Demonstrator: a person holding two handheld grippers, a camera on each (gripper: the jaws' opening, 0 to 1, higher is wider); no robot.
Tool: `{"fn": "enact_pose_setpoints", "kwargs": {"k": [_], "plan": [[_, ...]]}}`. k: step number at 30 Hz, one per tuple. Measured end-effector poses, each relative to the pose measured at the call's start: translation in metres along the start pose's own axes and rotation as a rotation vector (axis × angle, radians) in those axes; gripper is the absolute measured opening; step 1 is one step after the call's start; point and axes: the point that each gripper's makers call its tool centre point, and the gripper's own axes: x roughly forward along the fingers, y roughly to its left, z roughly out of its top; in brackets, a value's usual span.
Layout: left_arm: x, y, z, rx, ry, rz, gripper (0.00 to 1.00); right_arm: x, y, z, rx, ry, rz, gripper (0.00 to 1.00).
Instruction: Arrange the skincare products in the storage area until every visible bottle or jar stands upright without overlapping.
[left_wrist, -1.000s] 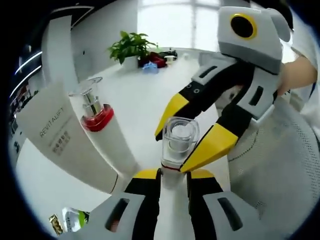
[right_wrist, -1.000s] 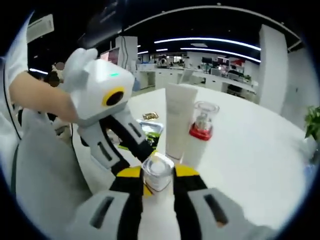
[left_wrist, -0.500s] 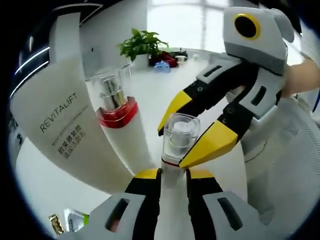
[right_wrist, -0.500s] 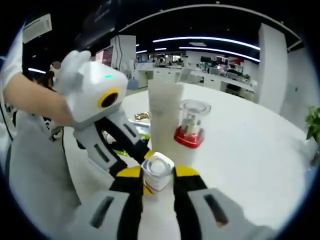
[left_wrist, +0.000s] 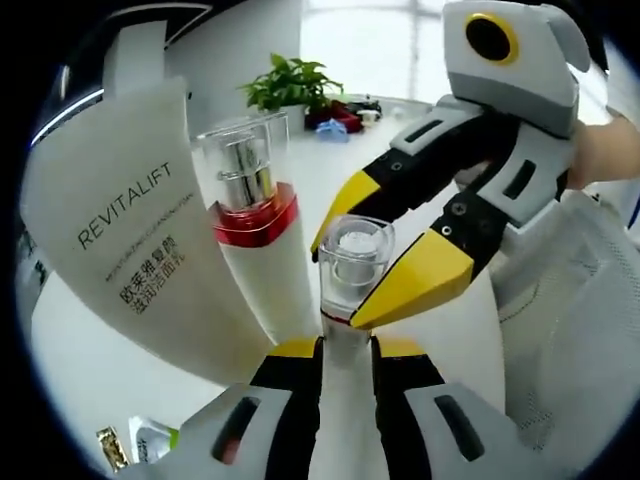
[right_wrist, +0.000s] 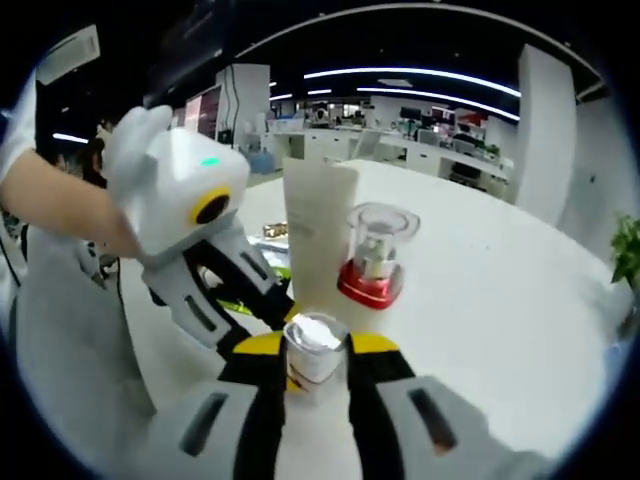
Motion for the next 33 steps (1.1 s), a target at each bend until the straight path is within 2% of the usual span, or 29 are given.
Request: {"fn": "enact_pose_setpoints", "kwargs": {"k": [6, 12, 33], "plan": [[0.001, 0.000, 0.000, -0.001, 0.000, 0.000, 0.16, 0.001, 0.000, -0.004, -0.014, 0.013, -0.001, 0.23], [0.001, 0.000, -0.002, -0.005, 0.005, 0.003, 0.16, 0.000, 0.001, -0.012, 0.001, 0.025, -0.001, 0.30], [0.005, 0.001, -0.001, 0.003, 0.003, -0.007, 0.17, -0.007, -0.001, -0.019, 0.045, 0.040, -0.020, 0.33]]}}
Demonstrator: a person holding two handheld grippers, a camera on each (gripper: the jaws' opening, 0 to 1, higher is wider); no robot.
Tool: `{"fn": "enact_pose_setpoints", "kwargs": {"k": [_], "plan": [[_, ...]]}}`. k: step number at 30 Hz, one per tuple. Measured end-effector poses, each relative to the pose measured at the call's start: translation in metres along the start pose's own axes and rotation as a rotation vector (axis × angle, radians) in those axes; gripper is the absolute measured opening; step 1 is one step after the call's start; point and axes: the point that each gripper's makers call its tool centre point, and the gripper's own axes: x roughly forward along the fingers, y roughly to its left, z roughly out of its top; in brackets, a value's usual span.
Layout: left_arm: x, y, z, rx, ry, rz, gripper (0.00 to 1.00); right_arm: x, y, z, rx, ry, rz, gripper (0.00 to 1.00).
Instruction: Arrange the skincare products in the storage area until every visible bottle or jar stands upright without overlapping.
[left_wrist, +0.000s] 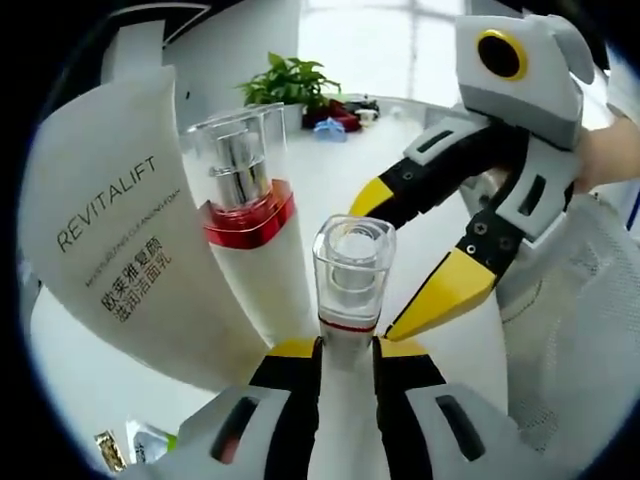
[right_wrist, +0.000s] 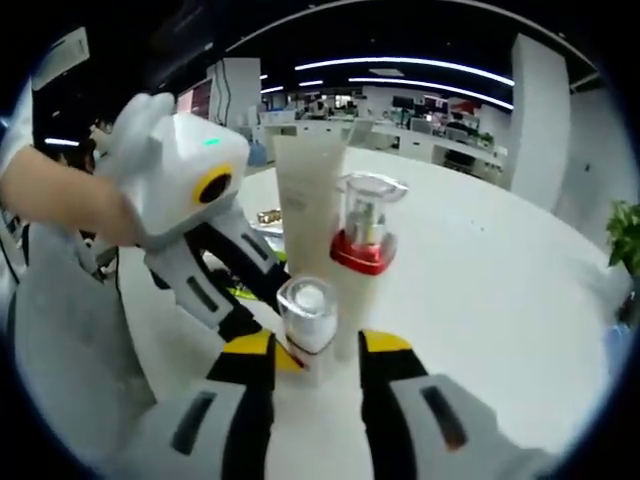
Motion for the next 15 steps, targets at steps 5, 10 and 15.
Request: {"fn": "enact_pose_setpoints", "kwargs": {"k": [5, 10, 15], "plan": [[-0.001, 0.001, -0.001, -0.006, 0.002, 0.010, 0.22, -0.002, -0.001, -0.001, 0.003, 0.004, -0.003, 0.36], [-0.007, 0.001, -0.003, -0.014, 0.010, 0.021, 0.26, -0.004, 0.001, -0.005, 0.011, 0.015, 0.006, 0.40], [-0.017, 0.000, -0.008, -0.025, 0.017, 0.041, 0.28, -0.008, 0.007, -0.008, 0.014, 0.021, 0.022, 0.46]]}}
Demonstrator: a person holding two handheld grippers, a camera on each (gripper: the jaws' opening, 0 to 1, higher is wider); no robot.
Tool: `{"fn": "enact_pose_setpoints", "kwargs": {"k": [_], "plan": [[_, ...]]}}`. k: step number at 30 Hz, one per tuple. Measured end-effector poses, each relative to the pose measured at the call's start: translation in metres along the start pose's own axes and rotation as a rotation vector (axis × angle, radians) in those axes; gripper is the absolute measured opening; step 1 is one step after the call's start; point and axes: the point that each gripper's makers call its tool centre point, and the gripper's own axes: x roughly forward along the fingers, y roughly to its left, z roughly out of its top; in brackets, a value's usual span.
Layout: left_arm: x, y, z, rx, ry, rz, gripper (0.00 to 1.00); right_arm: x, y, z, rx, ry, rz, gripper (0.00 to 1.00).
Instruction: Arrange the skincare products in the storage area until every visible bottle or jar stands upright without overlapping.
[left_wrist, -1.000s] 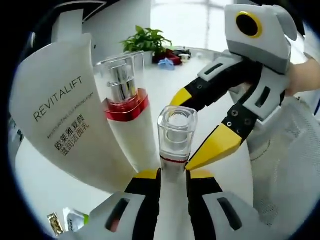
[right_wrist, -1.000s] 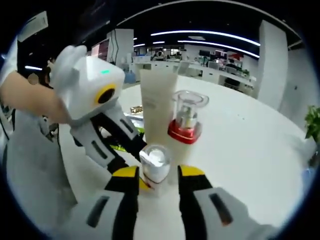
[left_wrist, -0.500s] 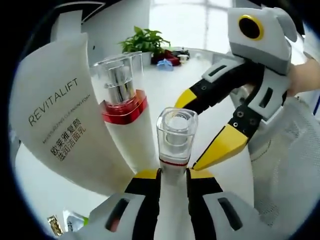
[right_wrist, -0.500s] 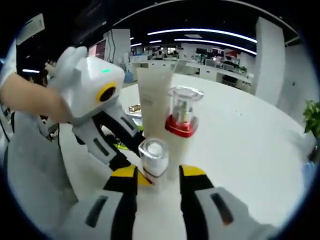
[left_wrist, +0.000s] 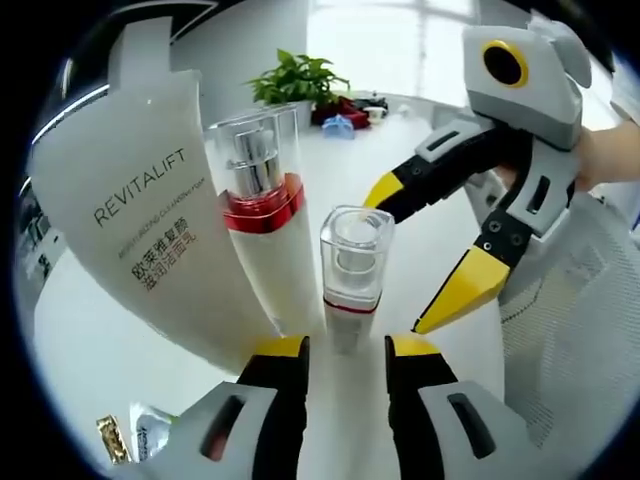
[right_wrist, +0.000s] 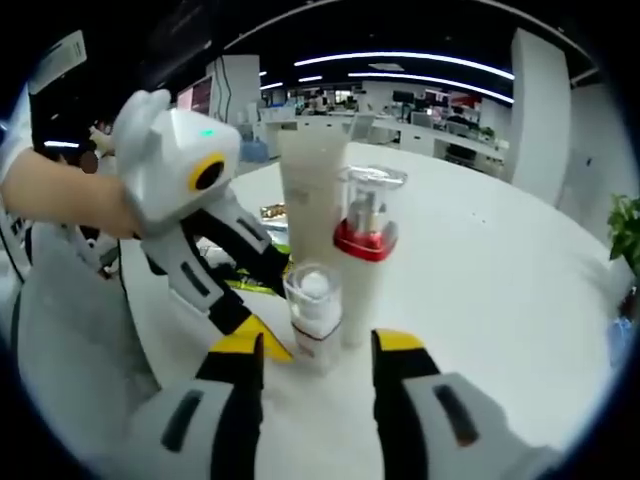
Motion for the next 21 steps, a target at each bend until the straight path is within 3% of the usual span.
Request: {"fn": "enact_pose_setpoints", "kwargs": {"k": [8, 17, 21], "plan": [[-0.021, -0.002, -0.014, -0.058, 0.010, 0.041, 0.37, -0.007, 0.011, -0.006, 0.011, 0.012, 0.016, 0.58], [-0.052, 0.003, -0.028, -0.195, 0.004, 0.128, 0.50, -0.018, 0.025, -0.014, 0.047, 0.032, 0.042, 0.69], [-0.065, 0.003, -0.036, -0.245, 0.005, 0.163, 0.56, -0.025, 0.029, -0.011, 0.072, 0.009, 0.049, 0.73]]}}
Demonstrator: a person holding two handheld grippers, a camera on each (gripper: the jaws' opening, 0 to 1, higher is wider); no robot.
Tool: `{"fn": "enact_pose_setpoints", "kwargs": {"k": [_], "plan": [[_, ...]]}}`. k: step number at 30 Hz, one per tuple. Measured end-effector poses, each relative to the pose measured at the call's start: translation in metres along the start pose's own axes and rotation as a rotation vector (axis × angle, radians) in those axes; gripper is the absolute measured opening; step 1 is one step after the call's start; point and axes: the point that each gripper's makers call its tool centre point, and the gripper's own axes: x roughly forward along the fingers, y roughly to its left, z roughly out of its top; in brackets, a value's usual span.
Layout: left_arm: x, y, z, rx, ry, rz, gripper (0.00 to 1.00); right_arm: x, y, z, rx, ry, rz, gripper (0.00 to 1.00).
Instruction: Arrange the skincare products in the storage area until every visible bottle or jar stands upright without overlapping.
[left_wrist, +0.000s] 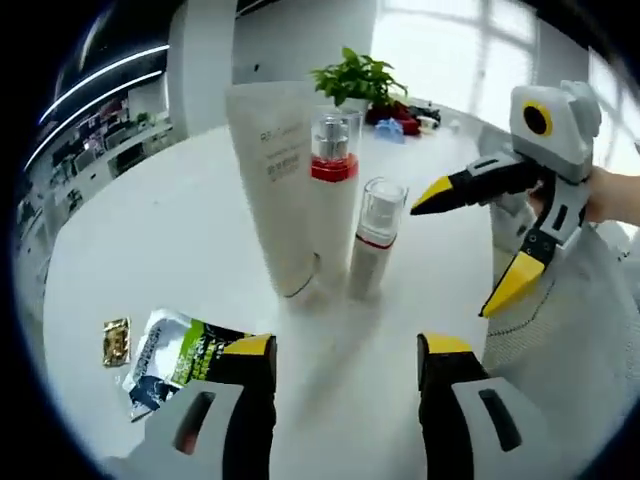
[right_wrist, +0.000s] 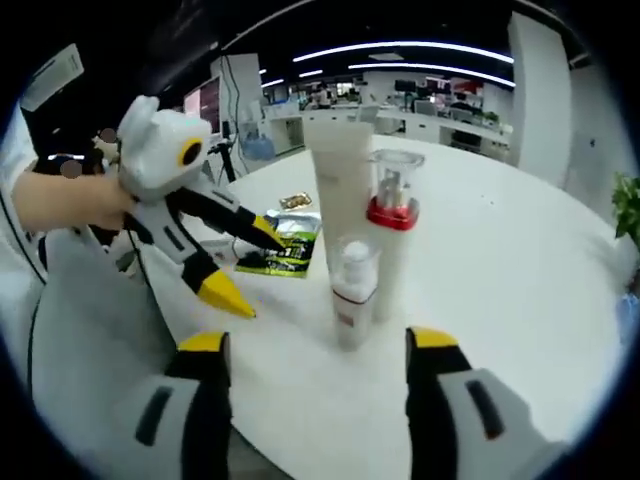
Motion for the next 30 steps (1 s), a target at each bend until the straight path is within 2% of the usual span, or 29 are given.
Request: {"fn": "enact_pose_setpoints", "kwargs": {"k": [8, 19, 30], "plan": [[-0.032, 0.002, -0.015, -0.072, -0.021, 0.051, 0.64, -0.011, 0.005, 0.002, 0.017, -0.021, 0.002, 0.79], [-0.075, 0.008, -0.040, -0.154, -0.043, 0.134, 0.73, -0.023, 0.012, 0.004, 0.058, -0.050, 0.010, 0.82], [-0.102, 0.020, -0.061, -0.227, -0.051, 0.215, 0.84, -0.036, 0.016, -0.001, 0.078, -0.059, 0.007, 0.85]]}}
